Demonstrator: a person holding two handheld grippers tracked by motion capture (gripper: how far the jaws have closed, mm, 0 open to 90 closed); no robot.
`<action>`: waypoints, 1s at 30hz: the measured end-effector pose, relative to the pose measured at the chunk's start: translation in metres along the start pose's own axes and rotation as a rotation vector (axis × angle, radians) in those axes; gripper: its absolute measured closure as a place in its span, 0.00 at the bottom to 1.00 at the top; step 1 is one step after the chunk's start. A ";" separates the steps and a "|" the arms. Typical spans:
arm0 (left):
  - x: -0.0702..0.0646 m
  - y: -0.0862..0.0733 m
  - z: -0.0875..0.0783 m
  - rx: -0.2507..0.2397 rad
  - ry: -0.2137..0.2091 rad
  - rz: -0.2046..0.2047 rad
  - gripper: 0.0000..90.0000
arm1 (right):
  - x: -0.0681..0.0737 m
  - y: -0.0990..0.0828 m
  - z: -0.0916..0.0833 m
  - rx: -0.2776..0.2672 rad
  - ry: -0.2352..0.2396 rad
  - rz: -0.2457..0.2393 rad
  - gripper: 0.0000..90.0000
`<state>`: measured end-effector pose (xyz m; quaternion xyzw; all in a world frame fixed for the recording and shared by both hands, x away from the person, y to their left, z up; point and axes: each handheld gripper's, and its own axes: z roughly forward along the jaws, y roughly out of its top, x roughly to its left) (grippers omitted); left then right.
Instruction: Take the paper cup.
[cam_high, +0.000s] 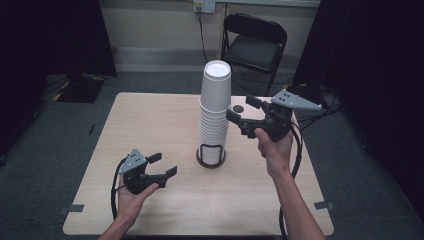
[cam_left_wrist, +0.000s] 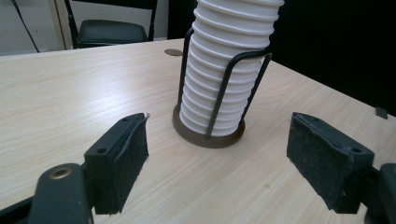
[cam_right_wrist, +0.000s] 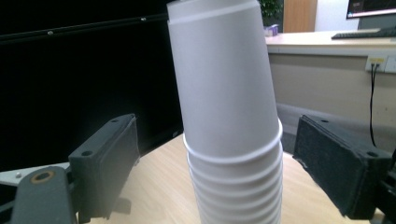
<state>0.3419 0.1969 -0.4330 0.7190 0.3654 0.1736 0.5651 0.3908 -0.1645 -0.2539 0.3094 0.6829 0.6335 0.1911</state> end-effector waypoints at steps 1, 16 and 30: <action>0.000 0.000 0.000 0.001 0.002 -0.002 0.23 | 0.001 0.002 0.001 -0.004 -0.012 -0.010 0.15; 0.001 -0.001 0.000 0.002 0.001 -0.010 0.23 | -0.001 0.028 0.018 -0.017 -0.010 -0.032 0.15; 0.001 -0.001 0.001 0.006 -0.005 -0.009 0.23 | 0.000 0.040 0.037 -0.012 -0.020 -0.051 0.15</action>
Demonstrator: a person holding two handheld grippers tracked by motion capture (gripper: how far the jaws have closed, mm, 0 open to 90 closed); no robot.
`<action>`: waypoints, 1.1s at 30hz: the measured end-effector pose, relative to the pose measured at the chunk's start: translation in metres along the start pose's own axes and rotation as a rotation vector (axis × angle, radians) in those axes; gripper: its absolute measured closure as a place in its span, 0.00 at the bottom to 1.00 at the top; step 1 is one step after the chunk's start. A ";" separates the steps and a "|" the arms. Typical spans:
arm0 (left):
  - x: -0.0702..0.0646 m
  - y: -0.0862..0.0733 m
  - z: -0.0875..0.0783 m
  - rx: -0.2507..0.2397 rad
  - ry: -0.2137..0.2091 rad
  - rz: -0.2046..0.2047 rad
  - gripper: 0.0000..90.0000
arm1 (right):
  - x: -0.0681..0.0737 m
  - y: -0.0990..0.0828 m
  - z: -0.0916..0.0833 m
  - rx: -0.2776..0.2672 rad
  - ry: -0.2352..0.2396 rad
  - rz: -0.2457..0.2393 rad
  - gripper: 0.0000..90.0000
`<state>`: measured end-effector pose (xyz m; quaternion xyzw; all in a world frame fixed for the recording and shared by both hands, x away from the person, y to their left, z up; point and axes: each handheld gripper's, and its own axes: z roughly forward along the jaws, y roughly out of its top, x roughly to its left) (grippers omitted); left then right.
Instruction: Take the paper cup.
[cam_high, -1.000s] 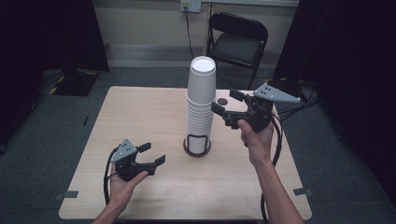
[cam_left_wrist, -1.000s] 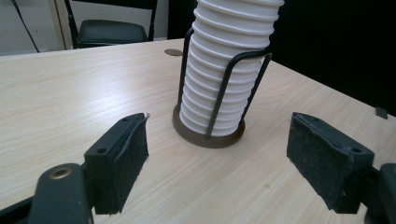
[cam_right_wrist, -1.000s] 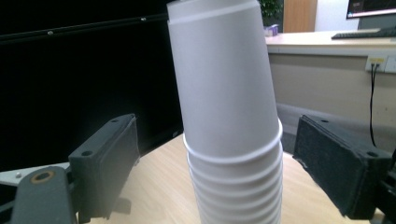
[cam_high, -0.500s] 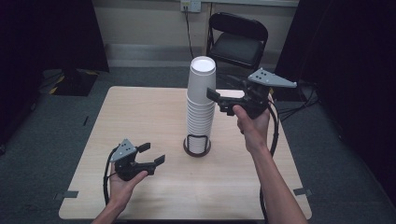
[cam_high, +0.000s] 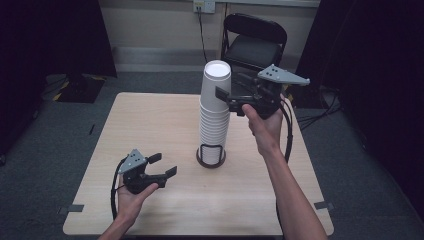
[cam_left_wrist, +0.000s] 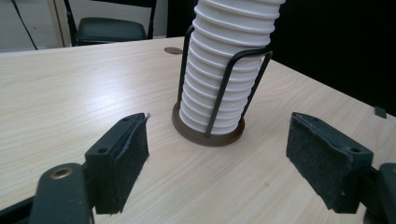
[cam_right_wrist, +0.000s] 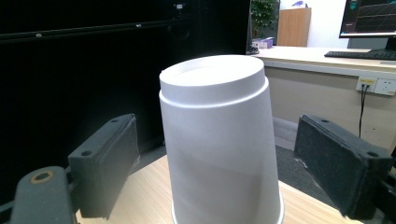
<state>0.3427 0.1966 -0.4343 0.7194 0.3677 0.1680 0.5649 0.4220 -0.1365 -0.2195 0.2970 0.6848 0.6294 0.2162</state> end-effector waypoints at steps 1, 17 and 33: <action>0.000 0.000 0.000 0.000 -0.001 0.000 0.23 | -0.001 0.001 0.005 0.007 -0.003 -0.001 0.15; 0.003 0.000 -0.002 0.001 0.006 0.000 0.24 | -0.004 -0.006 0.042 0.063 -0.017 0.008 0.15; 0.003 0.000 -0.001 0.002 0.002 -0.007 0.24 | -0.003 -0.020 0.055 0.094 -0.044 0.000 0.15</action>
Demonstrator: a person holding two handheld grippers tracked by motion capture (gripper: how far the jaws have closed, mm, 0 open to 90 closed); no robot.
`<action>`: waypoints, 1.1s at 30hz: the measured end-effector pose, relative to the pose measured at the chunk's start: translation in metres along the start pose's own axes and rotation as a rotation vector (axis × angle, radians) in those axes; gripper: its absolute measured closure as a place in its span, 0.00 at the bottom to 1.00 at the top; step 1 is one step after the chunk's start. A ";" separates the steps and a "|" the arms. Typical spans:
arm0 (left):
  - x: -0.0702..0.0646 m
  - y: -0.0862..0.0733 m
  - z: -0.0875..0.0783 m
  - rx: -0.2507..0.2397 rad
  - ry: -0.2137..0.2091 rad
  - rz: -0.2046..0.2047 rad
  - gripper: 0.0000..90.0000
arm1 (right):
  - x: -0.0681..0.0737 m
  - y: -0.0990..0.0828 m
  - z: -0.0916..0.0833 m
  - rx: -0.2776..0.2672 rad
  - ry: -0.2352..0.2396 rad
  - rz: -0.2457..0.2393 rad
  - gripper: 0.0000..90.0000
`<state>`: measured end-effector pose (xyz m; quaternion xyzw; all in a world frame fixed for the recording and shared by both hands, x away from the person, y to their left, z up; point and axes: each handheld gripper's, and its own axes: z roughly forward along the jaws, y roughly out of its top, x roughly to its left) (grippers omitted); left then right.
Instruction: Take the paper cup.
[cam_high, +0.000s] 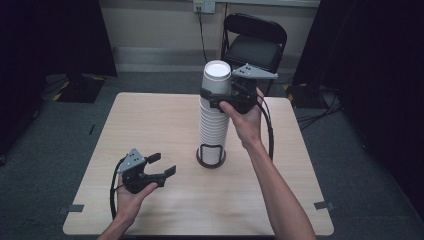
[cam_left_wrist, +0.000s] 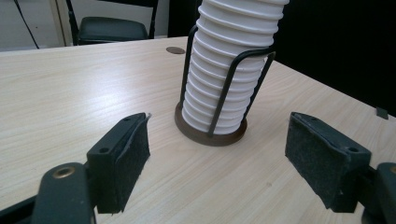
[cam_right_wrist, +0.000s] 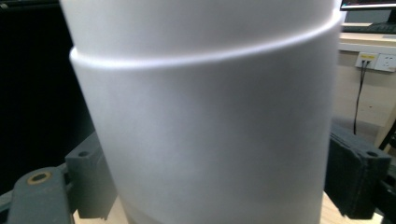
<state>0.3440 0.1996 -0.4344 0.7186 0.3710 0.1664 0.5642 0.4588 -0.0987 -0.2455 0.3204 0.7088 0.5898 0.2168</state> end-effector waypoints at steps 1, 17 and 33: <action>0.000 0.000 0.000 -0.001 0.000 -0.001 0.24 | 0.000 0.000 0.000 -0.002 -0.002 0.001 0.15; 0.000 0.000 0.001 0.003 0.002 -0.001 0.24 | 0.001 -0.001 0.001 0.017 -0.018 -0.017 0.16; 0.000 -0.001 0.002 0.002 -0.001 -0.008 0.24 | 0.004 0.007 -0.001 -0.024 -0.012 -0.021 0.17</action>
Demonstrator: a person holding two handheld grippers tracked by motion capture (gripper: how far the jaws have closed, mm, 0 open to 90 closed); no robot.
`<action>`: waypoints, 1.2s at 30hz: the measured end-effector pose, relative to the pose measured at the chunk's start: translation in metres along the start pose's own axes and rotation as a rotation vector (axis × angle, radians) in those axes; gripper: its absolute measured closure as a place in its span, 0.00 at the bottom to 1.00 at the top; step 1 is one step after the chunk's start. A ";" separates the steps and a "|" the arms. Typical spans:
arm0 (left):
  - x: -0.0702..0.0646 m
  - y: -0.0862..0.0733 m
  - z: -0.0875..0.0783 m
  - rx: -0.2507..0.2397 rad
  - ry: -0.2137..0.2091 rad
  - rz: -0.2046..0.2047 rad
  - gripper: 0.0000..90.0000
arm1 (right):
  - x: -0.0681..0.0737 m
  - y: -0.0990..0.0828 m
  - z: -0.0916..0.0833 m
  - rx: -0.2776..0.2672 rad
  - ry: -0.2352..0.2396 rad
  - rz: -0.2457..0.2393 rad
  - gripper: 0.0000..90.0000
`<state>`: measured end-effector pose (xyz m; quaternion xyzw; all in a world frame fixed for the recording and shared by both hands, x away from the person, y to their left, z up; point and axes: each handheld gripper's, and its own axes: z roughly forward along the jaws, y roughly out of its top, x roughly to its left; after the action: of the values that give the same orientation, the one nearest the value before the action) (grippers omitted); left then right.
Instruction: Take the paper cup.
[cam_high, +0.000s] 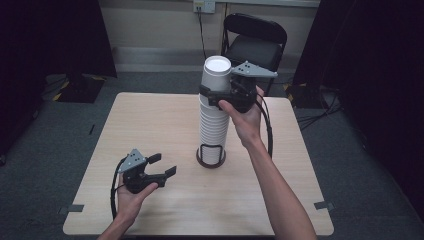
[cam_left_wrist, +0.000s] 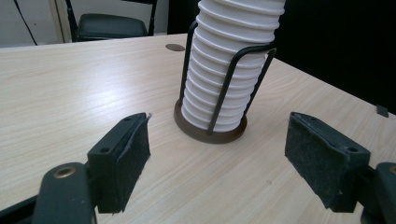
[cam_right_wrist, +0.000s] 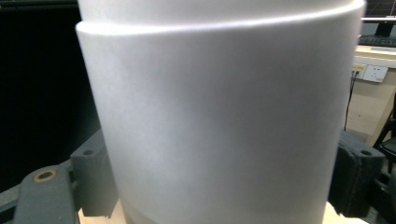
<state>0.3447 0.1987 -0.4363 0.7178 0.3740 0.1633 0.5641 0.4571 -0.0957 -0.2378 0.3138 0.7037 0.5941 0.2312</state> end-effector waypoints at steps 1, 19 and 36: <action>0.001 0.000 0.000 -0.004 -0.006 -0.007 0.24 | 0.000 0.001 0.000 -0.002 0.007 0.004 0.17; 0.000 0.000 0.000 0.002 -0.004 -0.001 0.25 | 0.000 0.024 -0.008 -0.062 0.017 0.014 0.17; -0.001 0.000 0.001 0.002 -0.004 0.000 0.25 | 0.001 0.042 -0.018 -0.127 0.017 0.061 0.17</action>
<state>0.3442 0.1974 -0.4363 0.7188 0.3731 0.1612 0.5641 0.4510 -0.1035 -0.1934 0.3147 0.6568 0.6467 0.2265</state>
